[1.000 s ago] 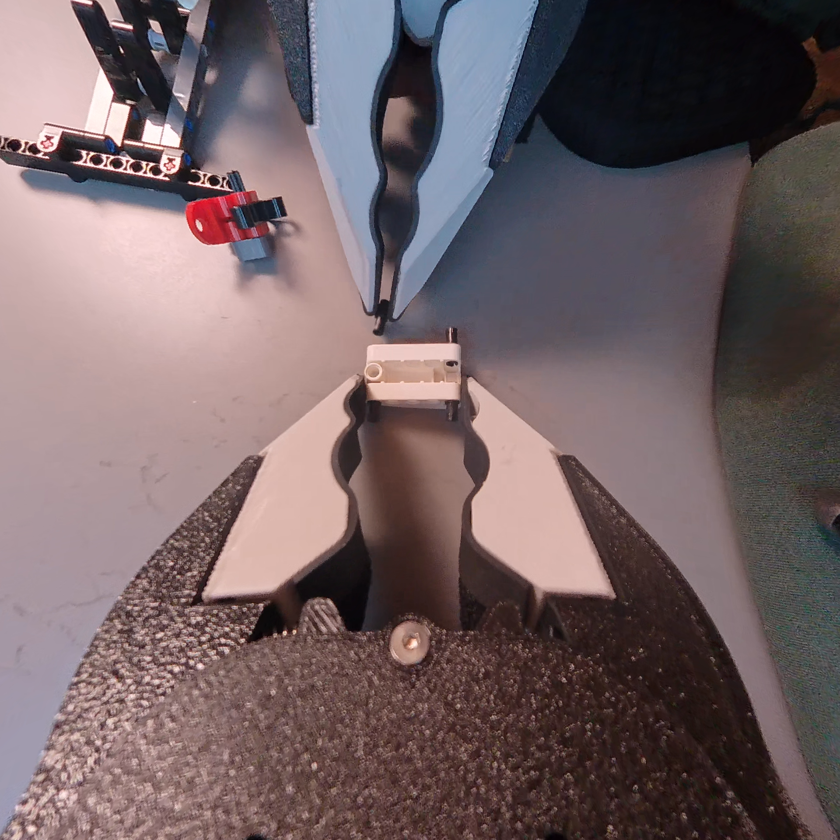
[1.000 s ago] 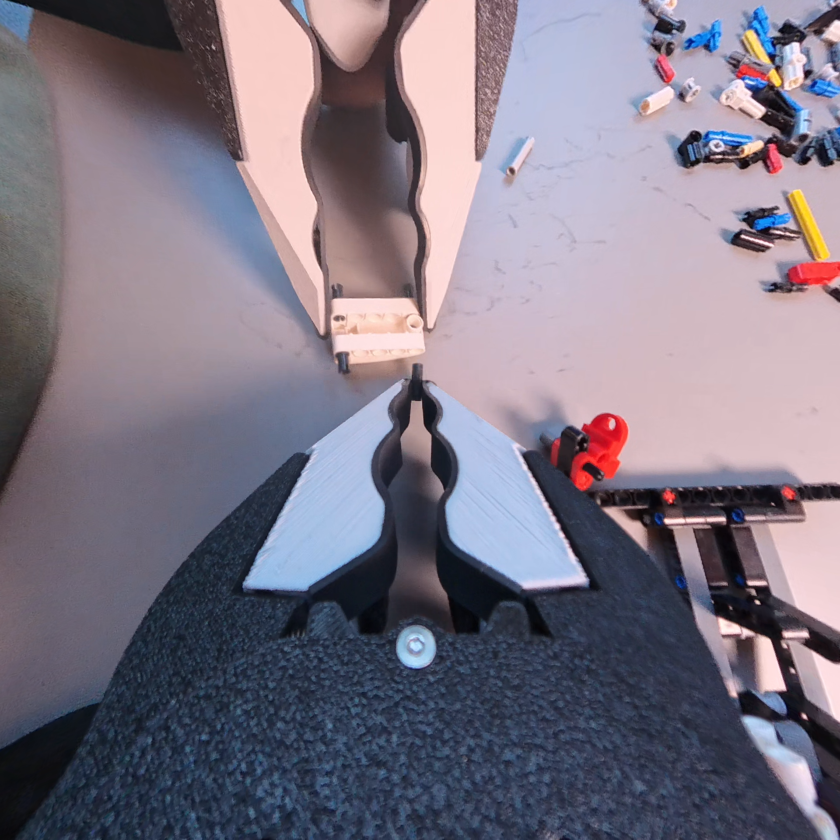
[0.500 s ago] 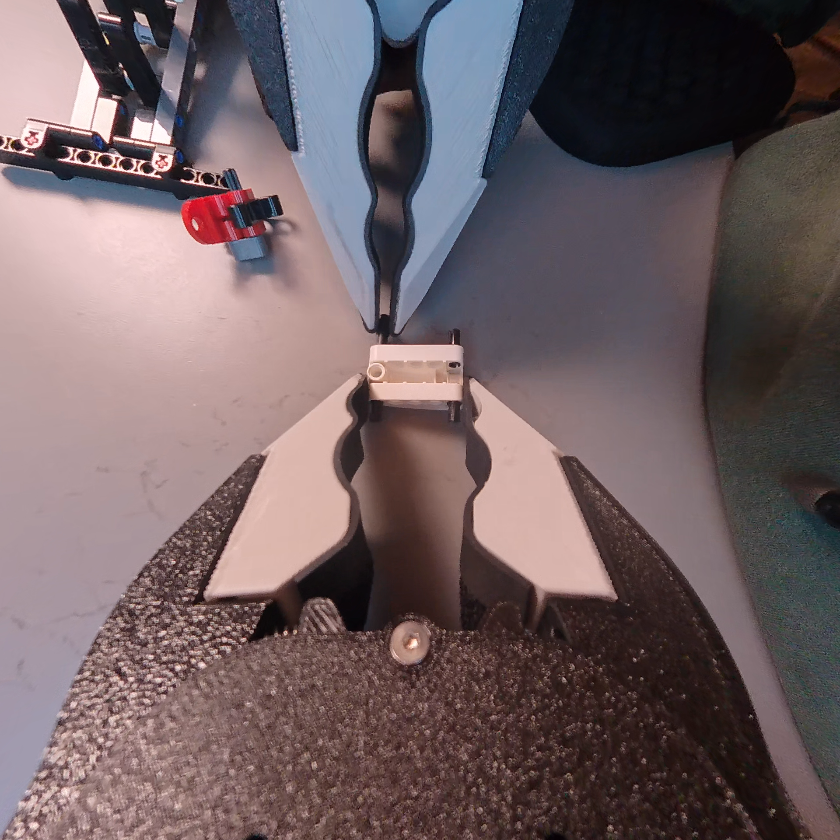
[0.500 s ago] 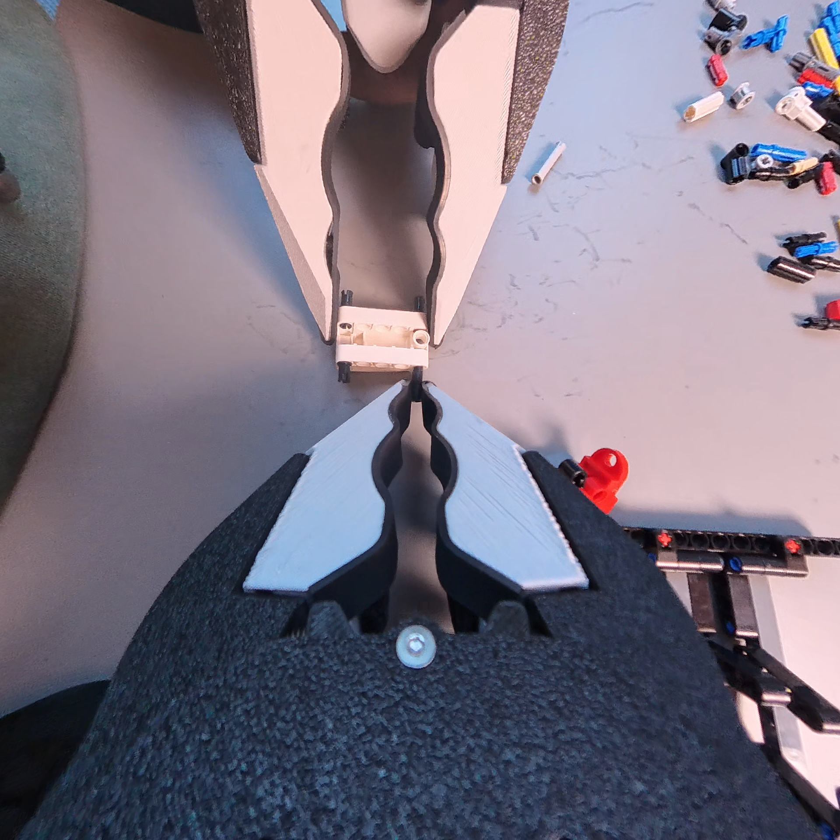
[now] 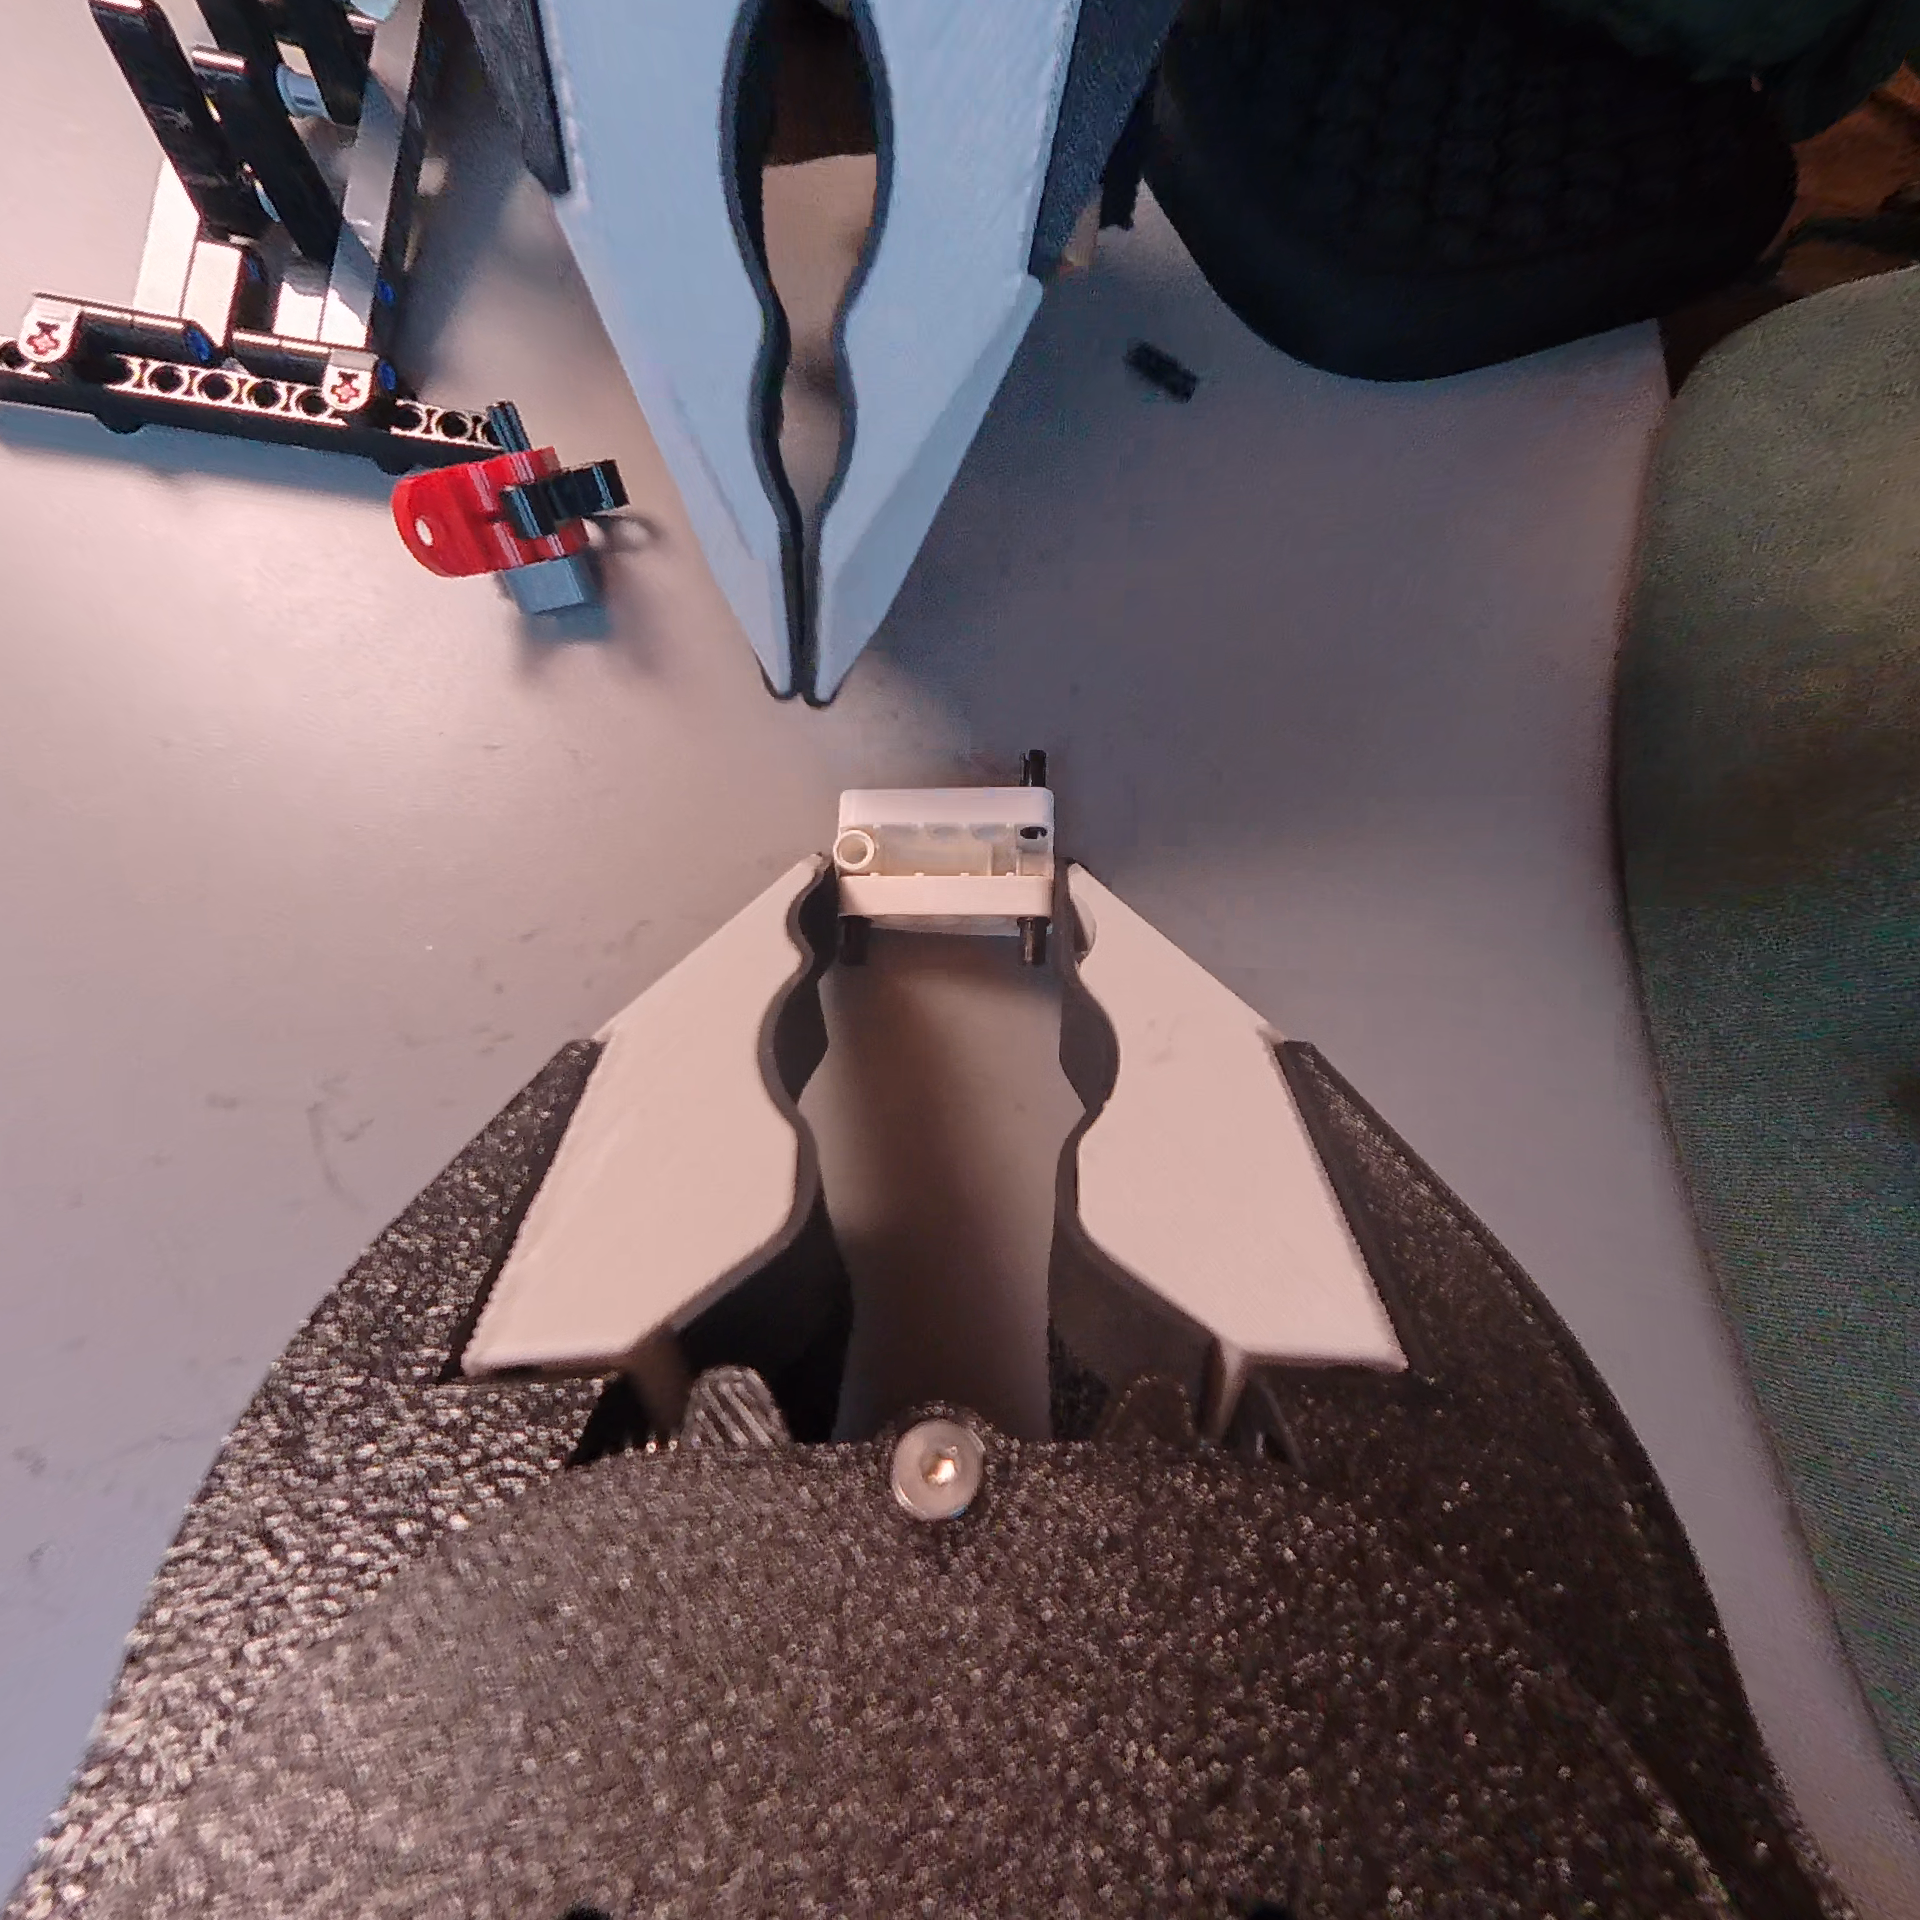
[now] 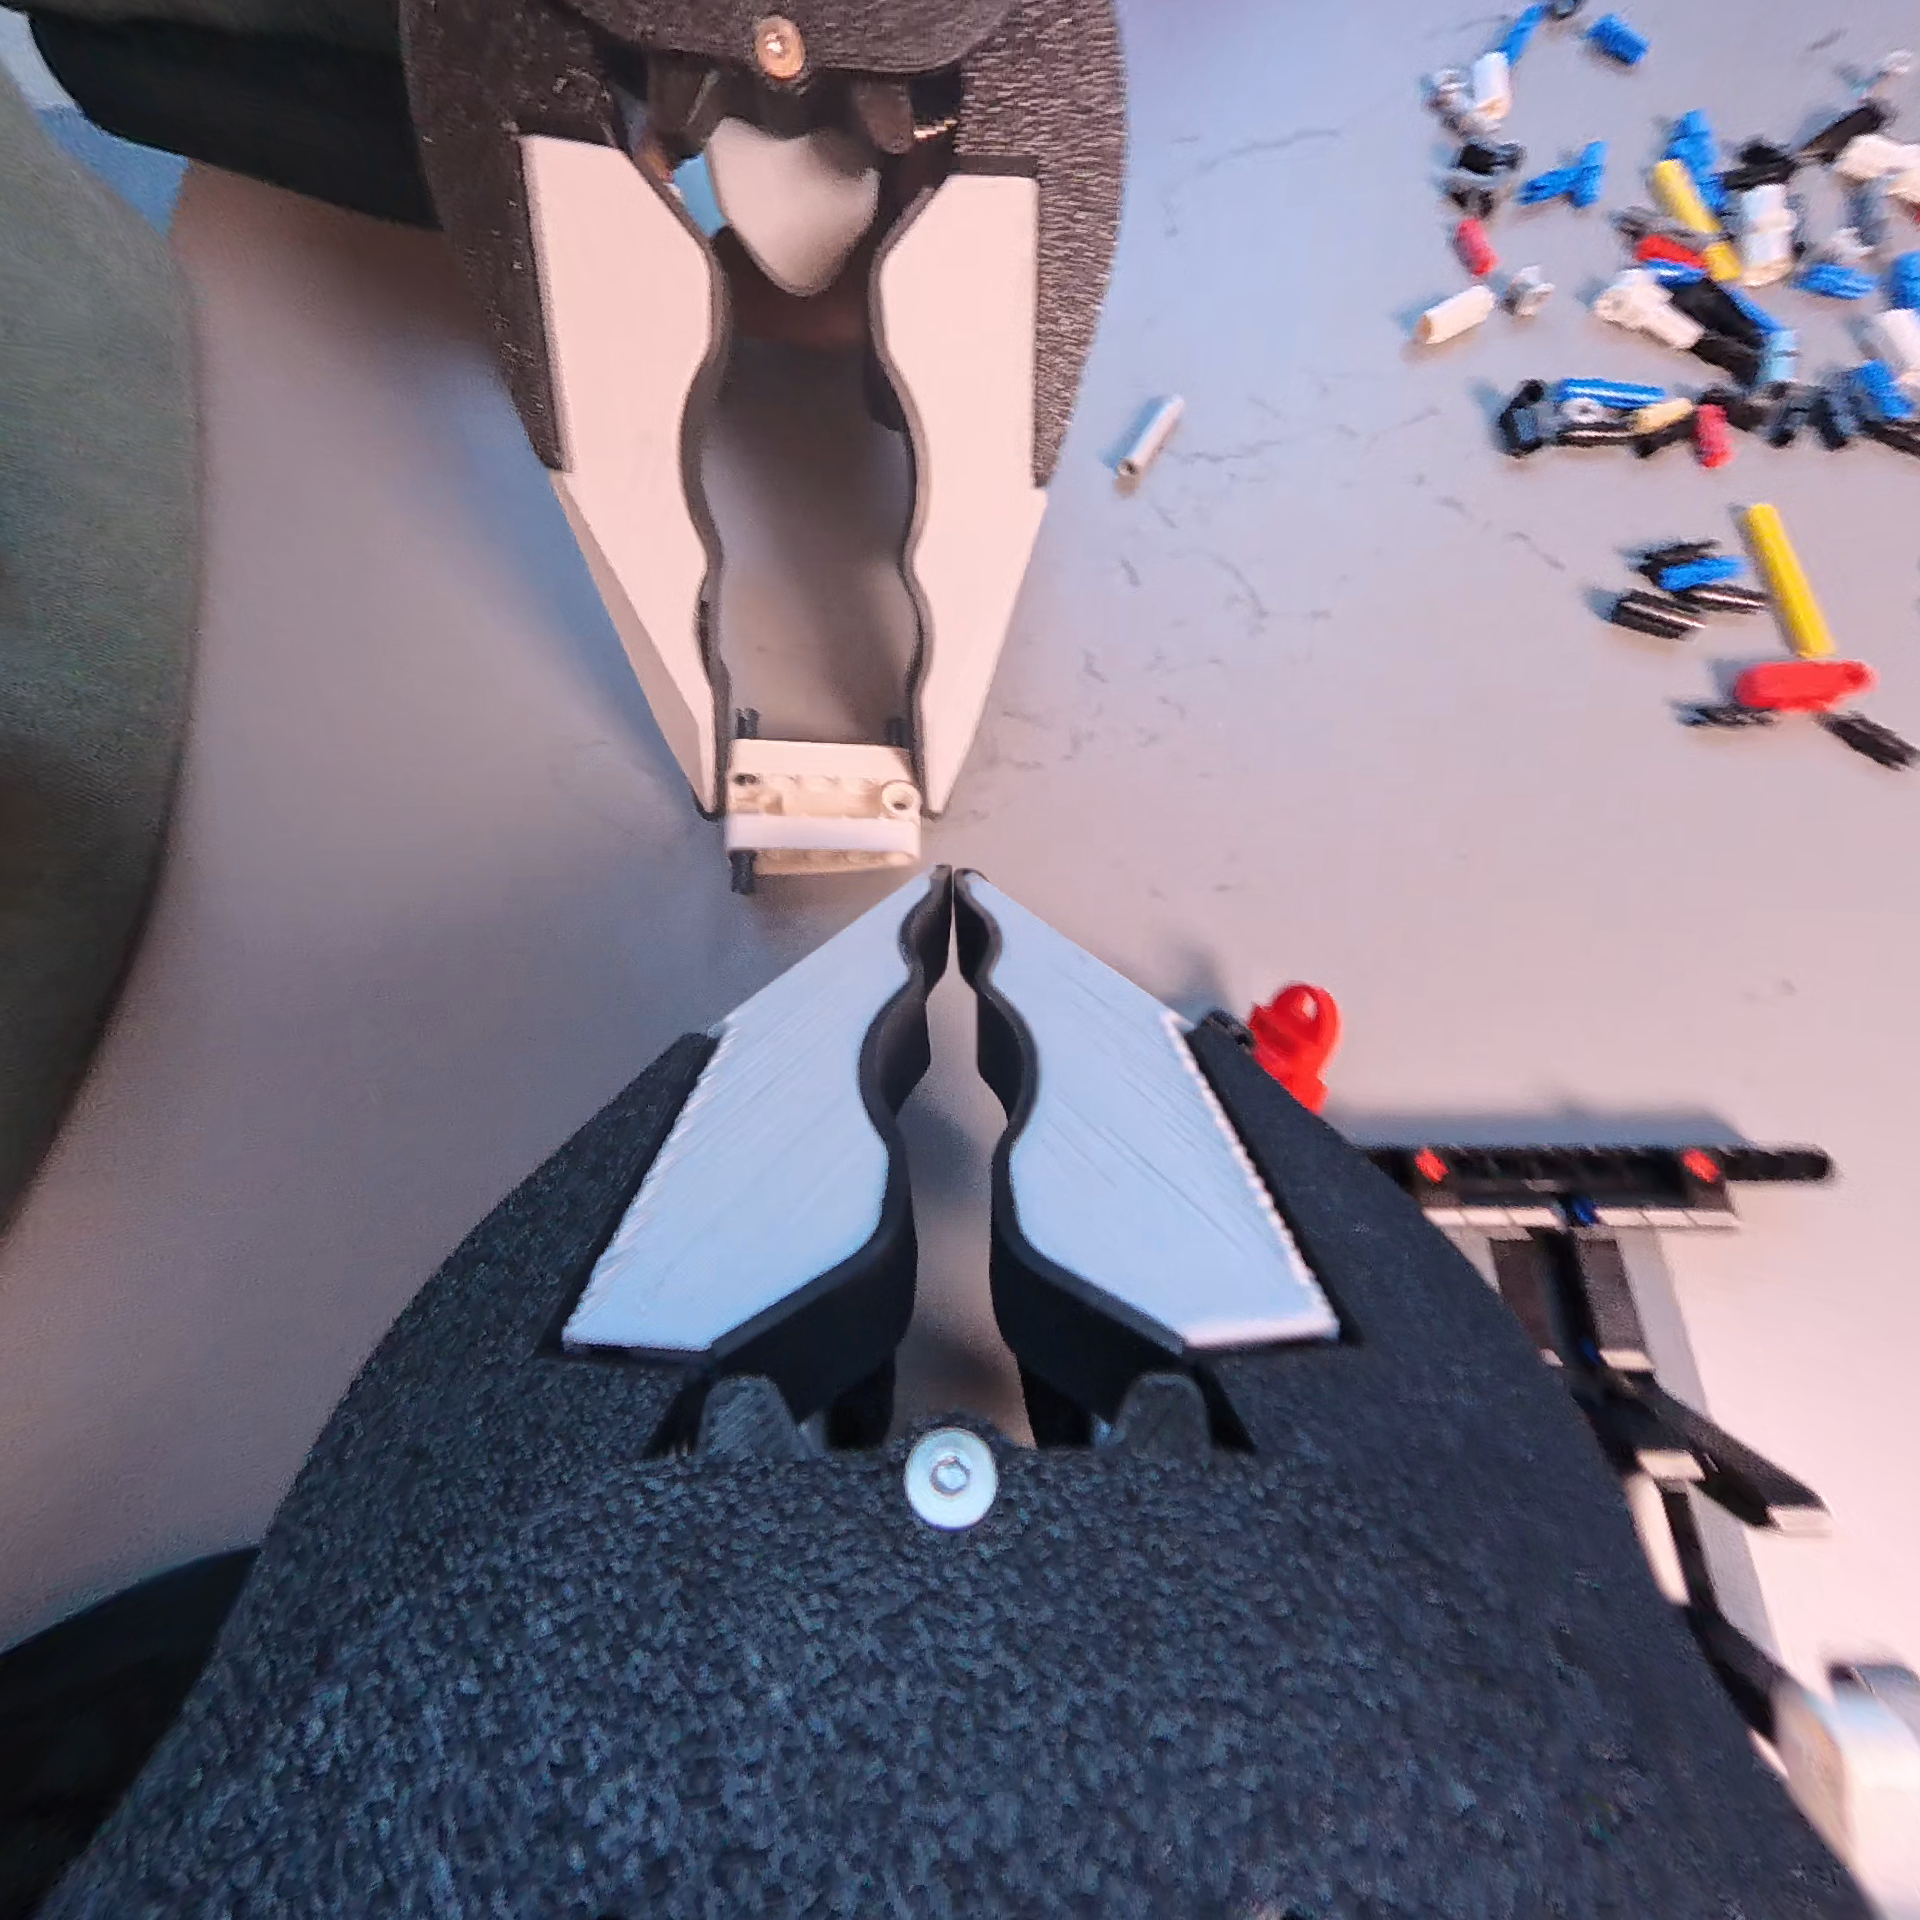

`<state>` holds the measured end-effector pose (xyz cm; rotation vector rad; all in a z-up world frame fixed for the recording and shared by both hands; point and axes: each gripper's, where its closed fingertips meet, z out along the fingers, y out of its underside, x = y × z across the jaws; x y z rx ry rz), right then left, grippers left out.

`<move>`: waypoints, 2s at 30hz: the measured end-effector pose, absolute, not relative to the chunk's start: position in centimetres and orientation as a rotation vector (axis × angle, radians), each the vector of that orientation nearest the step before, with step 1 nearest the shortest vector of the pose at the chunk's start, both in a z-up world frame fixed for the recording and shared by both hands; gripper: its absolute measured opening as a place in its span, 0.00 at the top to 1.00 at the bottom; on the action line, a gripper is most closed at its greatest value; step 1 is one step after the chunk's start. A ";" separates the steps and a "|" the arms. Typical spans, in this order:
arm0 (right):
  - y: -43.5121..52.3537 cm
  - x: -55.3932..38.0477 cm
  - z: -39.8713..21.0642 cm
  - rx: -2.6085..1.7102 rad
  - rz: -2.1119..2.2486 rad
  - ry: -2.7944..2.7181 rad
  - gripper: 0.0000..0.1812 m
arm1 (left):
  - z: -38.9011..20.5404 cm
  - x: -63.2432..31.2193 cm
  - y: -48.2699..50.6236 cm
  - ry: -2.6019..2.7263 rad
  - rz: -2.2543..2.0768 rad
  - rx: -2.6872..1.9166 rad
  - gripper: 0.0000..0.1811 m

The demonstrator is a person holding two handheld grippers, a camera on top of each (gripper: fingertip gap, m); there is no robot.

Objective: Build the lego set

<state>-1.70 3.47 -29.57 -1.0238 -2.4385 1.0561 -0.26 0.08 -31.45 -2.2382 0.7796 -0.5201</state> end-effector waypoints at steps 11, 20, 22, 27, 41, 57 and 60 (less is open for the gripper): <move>8.9 5.3 -27.5 -1.211 0.855 -2.346 0.87 | -31.5 -0.3 0.1 0.782 -0.487 -2.232 0.77; 10.5 13.3 -31.4 -1.523 0.592 -2.355 0.89 | -31.3 -0.6 0.1 0.758 -0.461 -2.224 0.68; 10.3 13.4 -31.5 -1.543 0.599 -2.352 0.92 | -31.1 -0.7 0.1 0.751 -0.461 -2.216 0.68; 10.3 13.3 -31.6 -1.487 0.565 -2.376 0.98 | -30.1 -1.1 0.2 0.691 -0.457 -2.170 0.70; 1.0 2.2 -26.2 -0.957 0.997 -2.348 0.98 | -25.8 2.9 0.5 0.669 -0.585 -1.943 0.90; -0.5 1.3 -20.0 -0.734 1.345 -1.952 0.97 | -20.1 2.0 -0.5 0.372 -1.161 -1.669 0.98; -0.6 1.2 -19.3 -0.680 1.301 -1.899 0.94 | -18.8 1.9 -0.6 0.282 -1.328 -1.586 0.98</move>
